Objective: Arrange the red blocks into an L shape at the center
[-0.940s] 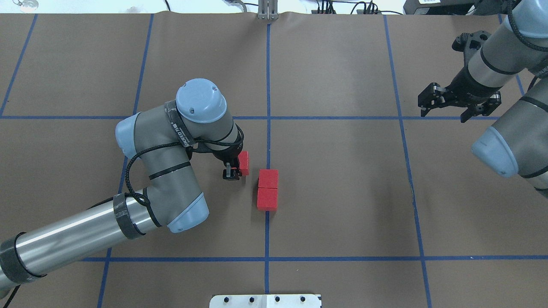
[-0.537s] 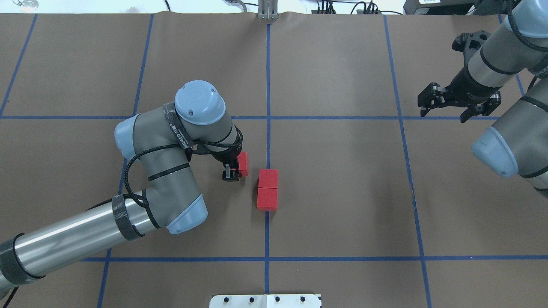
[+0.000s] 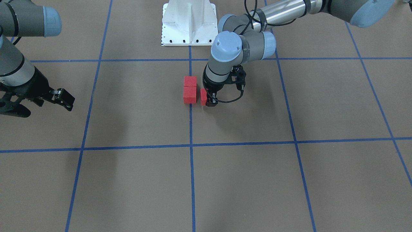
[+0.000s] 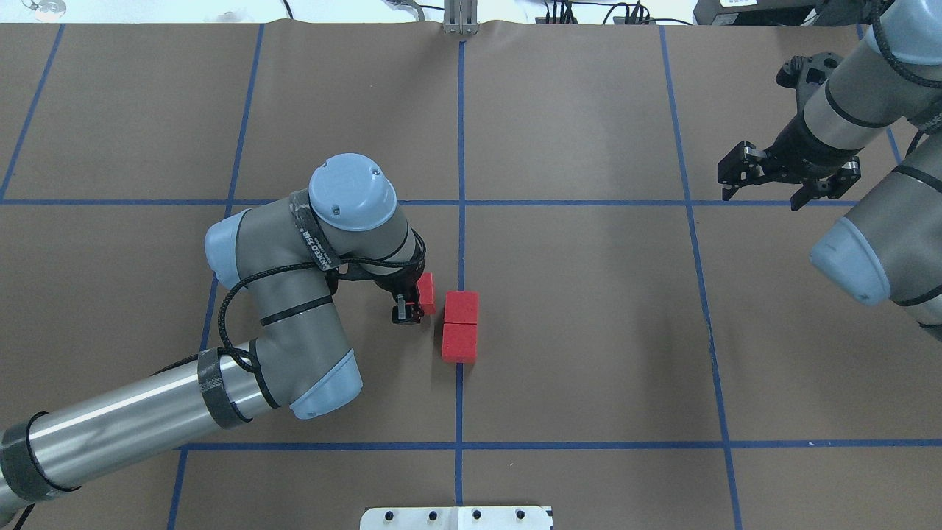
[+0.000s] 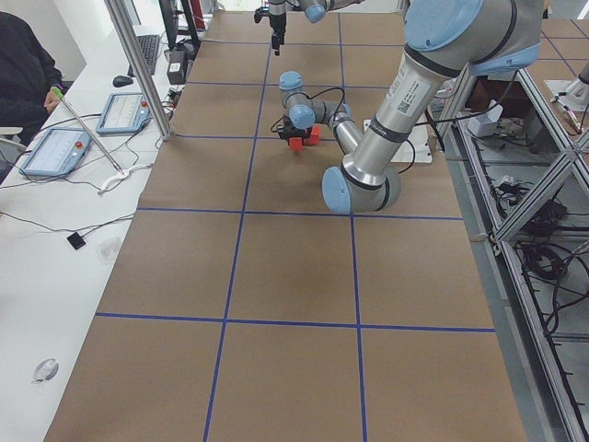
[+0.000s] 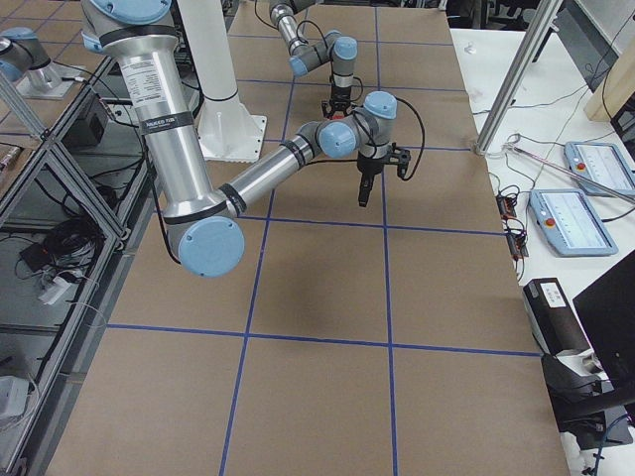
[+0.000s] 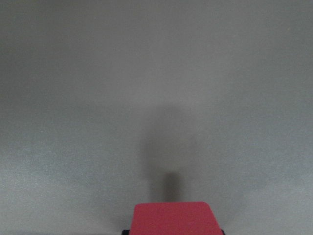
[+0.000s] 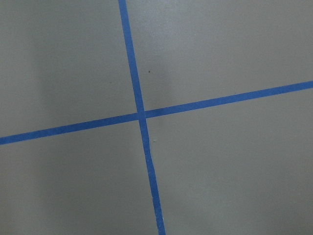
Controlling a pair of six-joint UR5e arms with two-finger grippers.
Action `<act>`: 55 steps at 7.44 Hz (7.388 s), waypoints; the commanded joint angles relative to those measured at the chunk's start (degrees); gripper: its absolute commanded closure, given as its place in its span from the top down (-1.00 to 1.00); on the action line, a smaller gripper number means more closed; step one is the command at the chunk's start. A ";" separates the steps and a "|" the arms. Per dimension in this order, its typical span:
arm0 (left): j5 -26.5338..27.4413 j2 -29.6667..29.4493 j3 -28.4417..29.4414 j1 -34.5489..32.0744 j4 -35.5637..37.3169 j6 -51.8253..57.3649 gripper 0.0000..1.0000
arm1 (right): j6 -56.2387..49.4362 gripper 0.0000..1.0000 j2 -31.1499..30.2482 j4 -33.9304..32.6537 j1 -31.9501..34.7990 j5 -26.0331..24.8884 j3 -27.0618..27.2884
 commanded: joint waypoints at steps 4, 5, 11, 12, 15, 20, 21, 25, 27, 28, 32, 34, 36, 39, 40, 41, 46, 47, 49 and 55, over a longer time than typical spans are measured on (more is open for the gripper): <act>1.29 -0.23 -0.02 1.40 -0.03 -0.68 -1.00 | 0.12 0.98 0.00 0.00 0.00 0.00 0.18; 1.29 -0.32 -0.02 1.75 -0.03 -0.60 -1.00 | 0.12 0.98 0.00 0.00 0.08 0.00 0.18; 1.29 -0.41 0.07 2.28 -0.03 -0.60 -1.00 | 0.12 0.98 0.00 0.00 0.00 -0.09 0.00; 1.38 -0.41 0.07 2.28 -0.03 -0.60 -1.00 | 0.12 0.98 0.00 0.00 0.00 0.00 0.00; 1.38 -0.76 0.16 2.28 -0.03 -0.60 -1.00 | 0.12 0.98 0.00 0.00 0.00 0.00 0.00; 1.38 -0.58 0.33 2.28 -0.03 -0.51 -1.00 | 0.21 0.98 0.17 0.00 0.00 -0.09 0.00; 1.38 -0.67 0.33 2.28 -0.03 -0.51 -1.00 | 0.21 0.98 0.18 0.00 0.00 -0.09 0.00; 1.38 -0.76 0.33 2.46 -0.03 -0.51 -1.00 | 0.21 0.98 0.18 0.00 0.00 -0.09 0.00; 1.99 -0.76 0.33 2.63 -0.03 -0.51 -1.00 | 0.21 0.98 0.17 0.00 0.00 0.00 0.00; 2.08 -0.85 0.33 2.63 -0.03 -0.51 -0.46 | 0.21 0.98 0.18 0.00 0.00 0.00 0.00; 2.35 -0.94 0.51 2.72 -0.03 -0.68 1.00 | 0.21 0.98 0.18 0.00 0.00 0.00 0.00; 2.35 -1.55 0.16 2.64 0.05 -0.51 1.00 | 0.21 0.98 0.18 0.00 0.00 0.00 0.00; 2.00 -1.03 -3.07 1.85 0.58 0.02 1.00 | 0.21 0.98 0.18 0.00 0.00 0.00 0.00; -1.33 5.01 -13.68 -0.87 7.76 6.30 1.00 | 0.21 0.98 0.18 0.00 0.00 -0.09 0.09; -1.69 9.83 -20.60 -1.23 10.05 14.96 1.00 | 0.12 0.98 0.18 0.09 0.26 -0.09 0.09; -2.04 15.18 -27.03 -1.41 10.25 25.84 1.00 | -0.23 0.98 0.09 0.09 1.22 0.00 0.18; -6.79 36.38 -35.18 -22.79 9.99 86.70 1.00 | -11.53 0.99 -3.15 -0.09 9.81 3.84 -1.31; -8.88 38.77 -33.44 -28.60 10.07 101.12 1.00 | -17.83 0.99 -4.73 0.00 12.89 6.30 -2.36; -17.31 40.02 -25.29 -41.95 10.16 128.47 1.00 | -26.81 0.99 -7.89 -0.18 20.26 9.39 -4.21; -18.57 37.57 -14.35 -54.76 10.95 151.72 1.00 | -41.10 0.99 -8.35 -0.09 28.39 10.28 -11.42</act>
